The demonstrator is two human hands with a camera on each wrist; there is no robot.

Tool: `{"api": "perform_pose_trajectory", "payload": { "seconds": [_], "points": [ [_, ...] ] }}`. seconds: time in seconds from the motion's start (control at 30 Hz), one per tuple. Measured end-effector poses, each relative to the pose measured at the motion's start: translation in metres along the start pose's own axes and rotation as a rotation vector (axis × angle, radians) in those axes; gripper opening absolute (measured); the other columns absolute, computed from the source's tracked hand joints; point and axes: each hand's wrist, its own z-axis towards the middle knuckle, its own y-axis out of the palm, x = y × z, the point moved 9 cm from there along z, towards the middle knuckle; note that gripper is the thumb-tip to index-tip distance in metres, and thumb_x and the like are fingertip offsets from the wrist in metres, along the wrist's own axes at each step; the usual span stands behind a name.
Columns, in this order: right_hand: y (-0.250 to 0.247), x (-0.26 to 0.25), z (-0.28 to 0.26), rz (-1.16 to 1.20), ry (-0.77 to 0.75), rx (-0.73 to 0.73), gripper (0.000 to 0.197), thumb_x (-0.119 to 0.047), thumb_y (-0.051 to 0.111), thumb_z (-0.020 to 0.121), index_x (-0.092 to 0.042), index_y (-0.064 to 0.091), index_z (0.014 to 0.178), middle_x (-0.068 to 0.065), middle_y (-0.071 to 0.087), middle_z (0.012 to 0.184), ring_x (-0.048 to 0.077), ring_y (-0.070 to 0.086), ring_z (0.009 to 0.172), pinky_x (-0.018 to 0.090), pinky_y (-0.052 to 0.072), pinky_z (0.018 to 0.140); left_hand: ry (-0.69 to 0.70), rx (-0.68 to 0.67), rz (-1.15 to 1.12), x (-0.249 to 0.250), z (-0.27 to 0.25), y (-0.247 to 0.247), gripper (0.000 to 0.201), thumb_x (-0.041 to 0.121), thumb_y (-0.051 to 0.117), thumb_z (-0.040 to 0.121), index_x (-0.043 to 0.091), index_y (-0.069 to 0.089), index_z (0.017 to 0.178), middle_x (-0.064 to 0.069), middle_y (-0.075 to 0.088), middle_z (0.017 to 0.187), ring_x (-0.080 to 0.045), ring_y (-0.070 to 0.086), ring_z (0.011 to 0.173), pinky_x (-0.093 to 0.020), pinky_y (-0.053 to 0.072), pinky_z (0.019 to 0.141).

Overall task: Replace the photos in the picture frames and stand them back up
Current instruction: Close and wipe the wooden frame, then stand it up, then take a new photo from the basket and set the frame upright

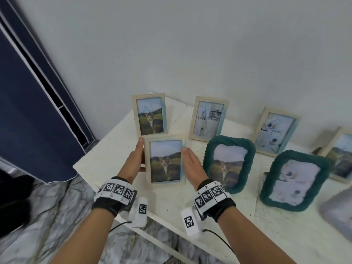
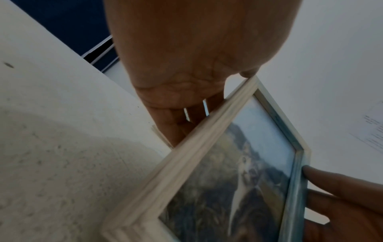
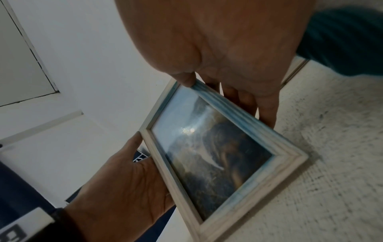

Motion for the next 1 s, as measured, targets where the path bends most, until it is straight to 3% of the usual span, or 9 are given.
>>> {"api": "perform_pose_trajectory", "payload": {
  "seconds": [0.2,0.37,0.5,0.6,0.73,0.83,1.0],
  "points": [
    [-0.006,-0.003,-0.006,-0.023,-0.021,-0.029,0.040,-0.036,0.027,0.105,-0.013,0.049,0.130,-0.008,0.049,0.120,0.007,0.044,0.116,0.020,0.026,0.106,0.016,0.006,0.013,-0.005,0.003,-0.004,0.070,0.063,0.016,0.098,0.021,0.063,0.127,-0.006,0.072,0.111,-0.017,0.067,0.102,-0.031,0.053,0.080],
    [-0.018,-0.029,-0.010,-0.073,-0.084,0.003,0.049,-0.042,0.030,0.103,-0.020,0.033,0.147,-0.017,0.038,0.132,-0.007,0.028,0.120,0.011,0.019,0.099,0.034,-0.002,0.041,-0.003,0.004,-0.010,0.064,0.057,0.017,0.101,0.020,0.068,0.113,-0.004,0.072,0.103,-0.020,0.067,0.096,-0.033,0.054,0.080],
    [-0.029,-0.071,-0.005,-0.120,-0.217,0.048,0.050,-0.045,0.031,0.102,-0.019,0.039,0.144,-0.006,0.044,0.143,-0.001,0.035,0.127,0.018,0.024,0.105,0.079,0.080,0.019,0.008,0.012,-0.035,0.057,0.053,0.027,0.102,0.015,0.069,0.106,-0.005,0.073,0.102,-0.022,0.068,0.095,-0.038,0.056,0.081],
    [-0.035,-0.112,0.008,-0.093,-0.267,0.014,0.046,-0.047,0.032,0.101,-0.019,0.048,0.135,-0.003,0.055,0.131,0.011,0.050,0.121,0.033,0.037,0.108,0.170,0.146,0.016,0.030,0.023,-0.055,0.045,0.046,0.037,0.102,0.015,0.071,0.102,-0.002,0.073,0.100,-0.020,0.068,0.093,-0.039,0.056,0.081],
    [-0.034,-0.159,0.054,-0.012,-0.189,-0.094,0.051,-0.054,0.037,0.098,-0.016,0.052,0.128,0.006,0.064,0.115,0.021,0.066,0.102,0.035,0.052,0.093,0.241,0.202,0.078,0.065,0.055,-0.078,0.029,0.033,0.049,0.101,0.011,0.067,0.108,-0.003,0.071,0.105,-0.022,0.066,0.100,-0.039,0.056,0.080],
    [-0.033,-0.181,0.099,-0.064,-0.089,-0.131,0.057,-0.054,0.044,0.096,-0.010,0.050,0.132,0.014,0.063,0.117,0.026,0.069,0.096,0.033,0.056,0.086,0.265,0.235,0.176,0.093,0.087,-0.092,0.024,0.032,0.052,0.098,0.015,0.064,0.110,-0.006,0.069,0.110,-0.021,0.065,0.100,-0.040,0.057,0.080],
    [-0.023,-0.186,0.166,-0.212,0.010,-0.078,0.054,-0.046,0.049,0.097,-0.002,0.049,0.129,0.019,0.061,0.120,0.030,0.068,0.099,0.036,0.058,0.084,0.195,0.267,0.356,0.119,0.130,-0.104,0.041,0.033,0.054,0.097,0.015,0.051,0.134,-0.011,0.061,0.126,-0.028,0.061,0.108,-0.039,0.058,0.078]
  ]
}}
